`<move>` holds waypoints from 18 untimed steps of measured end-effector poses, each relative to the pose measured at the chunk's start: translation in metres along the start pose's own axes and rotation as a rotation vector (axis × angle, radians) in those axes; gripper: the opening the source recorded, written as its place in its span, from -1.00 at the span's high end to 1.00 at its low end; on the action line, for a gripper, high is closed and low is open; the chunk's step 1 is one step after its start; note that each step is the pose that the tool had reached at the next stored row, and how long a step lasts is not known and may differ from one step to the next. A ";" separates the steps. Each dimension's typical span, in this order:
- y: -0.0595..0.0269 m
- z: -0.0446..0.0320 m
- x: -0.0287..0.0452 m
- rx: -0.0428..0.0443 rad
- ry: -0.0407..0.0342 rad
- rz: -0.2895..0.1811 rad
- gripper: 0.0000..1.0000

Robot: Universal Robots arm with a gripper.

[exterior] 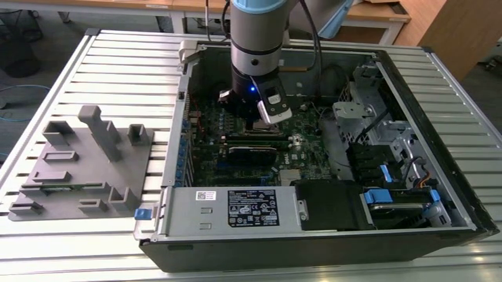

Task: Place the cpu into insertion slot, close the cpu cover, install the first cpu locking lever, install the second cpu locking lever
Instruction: 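Install the second cpu locking lever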

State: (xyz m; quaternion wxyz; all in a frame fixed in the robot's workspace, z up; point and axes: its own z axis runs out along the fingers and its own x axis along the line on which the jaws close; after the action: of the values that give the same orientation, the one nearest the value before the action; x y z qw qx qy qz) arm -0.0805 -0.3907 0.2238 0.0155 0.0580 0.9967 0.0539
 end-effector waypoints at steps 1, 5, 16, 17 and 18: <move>-0.0001 0.0007 0.0004 -0.0001 0.0000 0.000 0.80; -0.0004 0.0033 0.0006 -0.0029 0.0000 0.004 0.80; -0.0022 0.0150 0.0062 -0.0053 -0.0003 0.009 0.80; -0.0025 0.0160 0.0075 -0.0053 -0.0003 0.010 0.80; -0.0028 0.0168 0.0090 -0.0055 -0.0002 0.010 0.80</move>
State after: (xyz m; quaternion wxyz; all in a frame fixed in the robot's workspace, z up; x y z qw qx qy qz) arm -0.0892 -0.3907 0.2065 0.0155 0.0627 0.9963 0.0567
